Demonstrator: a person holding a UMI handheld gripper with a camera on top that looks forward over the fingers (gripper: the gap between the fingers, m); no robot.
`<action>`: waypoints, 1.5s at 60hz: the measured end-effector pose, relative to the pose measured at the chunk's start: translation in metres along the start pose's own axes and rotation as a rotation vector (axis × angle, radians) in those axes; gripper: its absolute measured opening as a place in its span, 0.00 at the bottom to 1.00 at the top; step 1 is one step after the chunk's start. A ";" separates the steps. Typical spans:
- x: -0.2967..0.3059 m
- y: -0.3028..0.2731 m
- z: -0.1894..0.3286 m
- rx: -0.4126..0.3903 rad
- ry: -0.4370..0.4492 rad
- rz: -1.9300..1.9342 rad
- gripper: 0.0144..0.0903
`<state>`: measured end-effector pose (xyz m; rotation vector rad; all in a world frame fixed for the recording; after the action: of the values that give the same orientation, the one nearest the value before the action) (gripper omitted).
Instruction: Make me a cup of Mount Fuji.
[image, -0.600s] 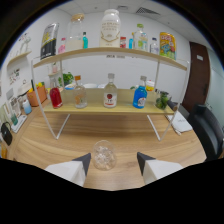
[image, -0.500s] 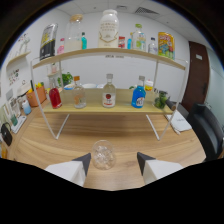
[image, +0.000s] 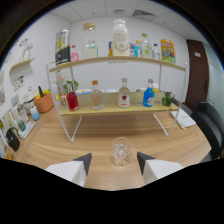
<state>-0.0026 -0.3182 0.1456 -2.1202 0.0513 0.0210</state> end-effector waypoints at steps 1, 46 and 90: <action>-0.005 -0.005 0.001 0.015 -0.008 0.000 0.93; -0.059 -0.147 0.164 0.249 -0.025 -0.068 0.31; -0.076 -0.073 0.098 0.223 -0.050 0.011 0.28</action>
<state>-0.0742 -0.1939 0.1595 -1.8954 0.0344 0.0714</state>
